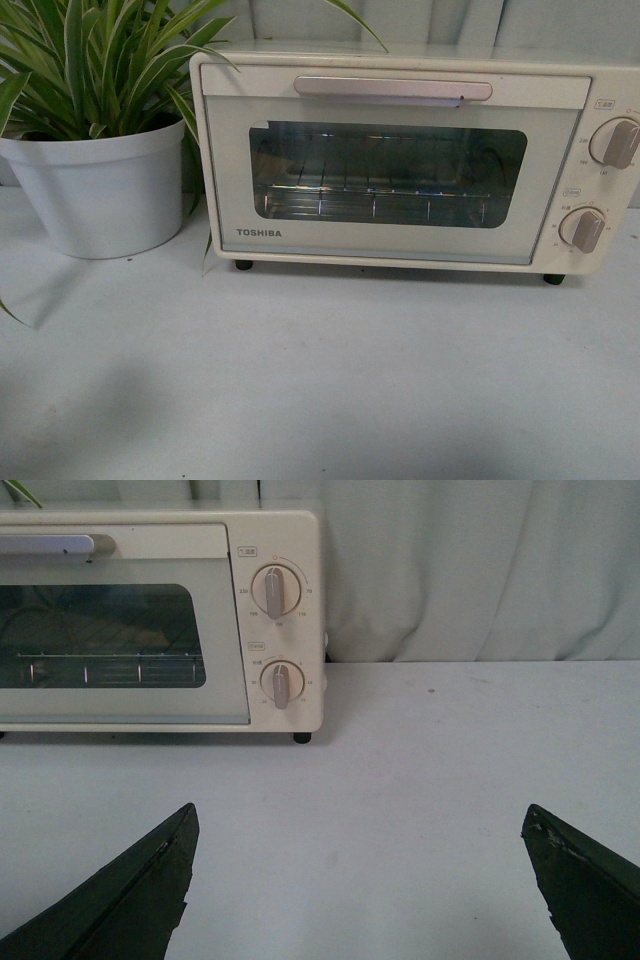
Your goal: Open oven
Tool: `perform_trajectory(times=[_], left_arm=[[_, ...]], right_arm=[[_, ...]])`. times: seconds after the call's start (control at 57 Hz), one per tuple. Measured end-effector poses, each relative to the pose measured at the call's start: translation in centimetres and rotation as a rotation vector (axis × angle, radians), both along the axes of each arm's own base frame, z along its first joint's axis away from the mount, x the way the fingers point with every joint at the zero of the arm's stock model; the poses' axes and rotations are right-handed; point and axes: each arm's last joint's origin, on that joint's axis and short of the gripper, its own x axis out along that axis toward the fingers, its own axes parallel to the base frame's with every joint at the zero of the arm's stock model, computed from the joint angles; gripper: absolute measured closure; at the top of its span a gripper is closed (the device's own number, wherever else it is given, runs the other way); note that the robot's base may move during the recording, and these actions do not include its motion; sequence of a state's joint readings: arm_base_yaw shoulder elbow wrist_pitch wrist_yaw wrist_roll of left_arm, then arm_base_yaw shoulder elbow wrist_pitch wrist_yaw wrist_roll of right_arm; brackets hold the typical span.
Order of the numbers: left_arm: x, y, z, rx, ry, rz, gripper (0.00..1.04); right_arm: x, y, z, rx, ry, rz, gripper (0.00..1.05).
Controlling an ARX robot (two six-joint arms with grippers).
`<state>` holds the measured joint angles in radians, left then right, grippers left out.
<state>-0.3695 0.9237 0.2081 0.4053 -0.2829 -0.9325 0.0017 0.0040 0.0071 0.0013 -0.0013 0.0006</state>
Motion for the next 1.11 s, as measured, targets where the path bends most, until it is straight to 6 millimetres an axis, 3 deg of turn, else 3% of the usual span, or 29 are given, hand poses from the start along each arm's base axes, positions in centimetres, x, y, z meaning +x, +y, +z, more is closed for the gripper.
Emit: perform_trajectory(times=[0.14, 0.333, 0.684, 1.105], left_arm=[[1.9, -2.5, -1.2, -0.062, 0.078, -0.047, 0.06], [2.4, -4.8, -1.8, -0.152, 0.118, -0.121, 0.06], [3.9, -7.2, -3.1, -0.203, 0.160, -0.178, 0.07], [5.5, -8.8, -3.2, -0.231, 0.158, -0.202, 0.07]], right_arm=[[0.0, 0.0, 0.0, 0.000, 0.000, 0.000, 0.09], [0.0, 0.0, 0.0, 0.000, 0.000, 0.000, 0.09], [0.0, 0.0, 0.0, 0.000, 0.000, 0.000, 0.09], [0.0, 0.0, 0.0, 0.000, 0.000, 0.000, 0.09]])
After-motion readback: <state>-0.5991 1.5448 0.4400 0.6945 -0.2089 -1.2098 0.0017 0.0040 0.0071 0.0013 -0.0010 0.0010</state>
